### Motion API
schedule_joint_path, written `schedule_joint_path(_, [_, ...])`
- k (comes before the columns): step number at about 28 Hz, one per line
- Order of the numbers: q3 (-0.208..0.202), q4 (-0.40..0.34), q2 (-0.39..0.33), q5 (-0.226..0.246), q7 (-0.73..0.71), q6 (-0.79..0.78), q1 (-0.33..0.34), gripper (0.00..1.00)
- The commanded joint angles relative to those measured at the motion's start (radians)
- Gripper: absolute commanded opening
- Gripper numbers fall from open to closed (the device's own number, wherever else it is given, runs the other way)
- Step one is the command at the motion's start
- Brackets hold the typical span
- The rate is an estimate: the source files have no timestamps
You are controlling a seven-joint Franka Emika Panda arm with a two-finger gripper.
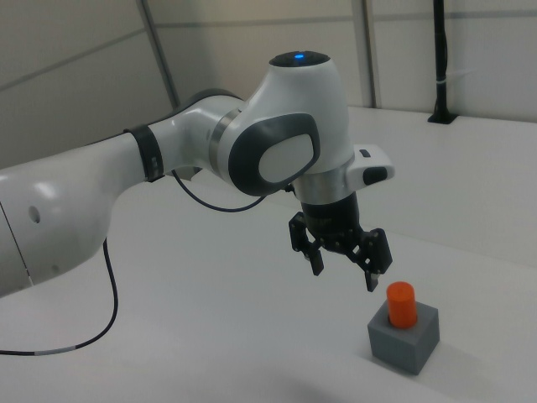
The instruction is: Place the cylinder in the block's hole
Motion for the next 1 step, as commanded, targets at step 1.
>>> schedule_joint_path(1, [-0.003,-0.004,-0.005,-0.021,-0.012,-0.011,0.004,1.00])
